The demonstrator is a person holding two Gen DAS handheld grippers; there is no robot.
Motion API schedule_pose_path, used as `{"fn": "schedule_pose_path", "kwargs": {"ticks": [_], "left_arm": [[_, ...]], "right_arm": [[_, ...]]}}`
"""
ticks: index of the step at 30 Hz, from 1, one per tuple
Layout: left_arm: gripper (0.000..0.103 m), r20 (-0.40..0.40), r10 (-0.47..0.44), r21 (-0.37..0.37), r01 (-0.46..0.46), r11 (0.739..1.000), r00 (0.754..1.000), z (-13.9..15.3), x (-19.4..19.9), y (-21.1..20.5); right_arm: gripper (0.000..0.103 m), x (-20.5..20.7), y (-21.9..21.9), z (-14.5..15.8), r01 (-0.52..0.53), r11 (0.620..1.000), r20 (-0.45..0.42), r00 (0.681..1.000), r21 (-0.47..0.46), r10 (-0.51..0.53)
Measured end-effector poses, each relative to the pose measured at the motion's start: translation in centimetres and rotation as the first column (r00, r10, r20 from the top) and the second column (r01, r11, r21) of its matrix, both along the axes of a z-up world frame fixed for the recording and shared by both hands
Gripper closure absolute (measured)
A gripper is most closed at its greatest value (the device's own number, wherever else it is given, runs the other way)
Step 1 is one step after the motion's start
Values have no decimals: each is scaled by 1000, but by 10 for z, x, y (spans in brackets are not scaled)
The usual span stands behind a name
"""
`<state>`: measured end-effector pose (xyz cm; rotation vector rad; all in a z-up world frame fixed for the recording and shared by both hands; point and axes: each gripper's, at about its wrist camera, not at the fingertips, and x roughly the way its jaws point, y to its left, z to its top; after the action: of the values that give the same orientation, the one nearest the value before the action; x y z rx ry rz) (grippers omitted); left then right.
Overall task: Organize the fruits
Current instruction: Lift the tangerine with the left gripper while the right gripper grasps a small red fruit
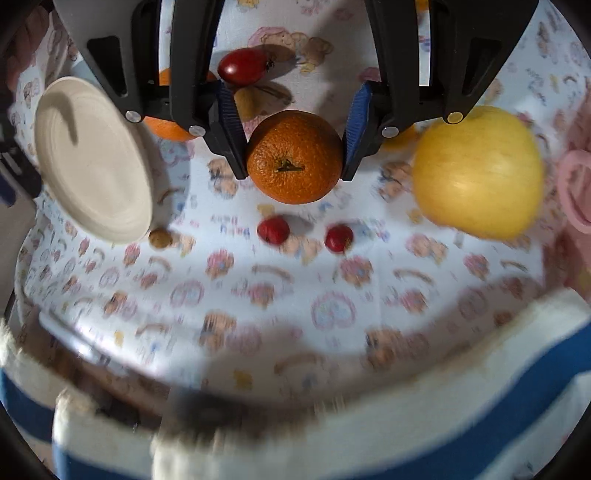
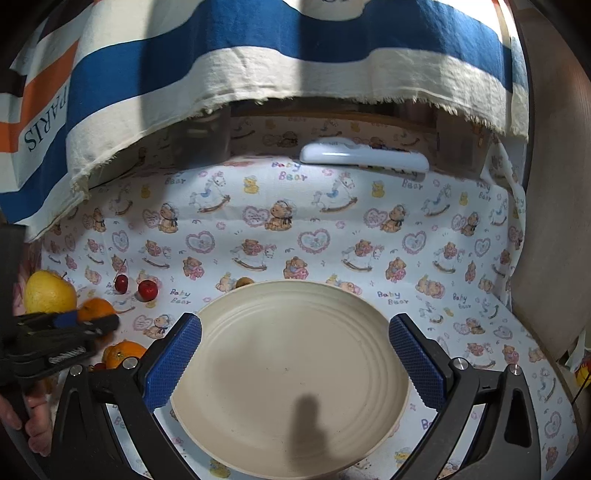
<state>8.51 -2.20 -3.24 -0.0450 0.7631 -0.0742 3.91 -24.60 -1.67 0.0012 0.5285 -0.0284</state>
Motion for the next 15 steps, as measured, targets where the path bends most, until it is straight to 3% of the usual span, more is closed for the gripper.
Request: {"fn": "schedule_pose_path", "kwargs": {"ticks": [5,10,15], "left_arm": [[55,102,9,-81,-1,997,995,35,-26,17],[55,214,32,-26,-27,999,976,57,-42,21],[55,215,45,-1,-46,999,976,59,-42,20]], "right_arm": [[1,-2,-1,2,4,1000,15,1000,5,-4],[1,-4,0,4,-6,1000,22,1000,8,6],[1,-8,7,8,-45,999,49,998,-10,45]]}}
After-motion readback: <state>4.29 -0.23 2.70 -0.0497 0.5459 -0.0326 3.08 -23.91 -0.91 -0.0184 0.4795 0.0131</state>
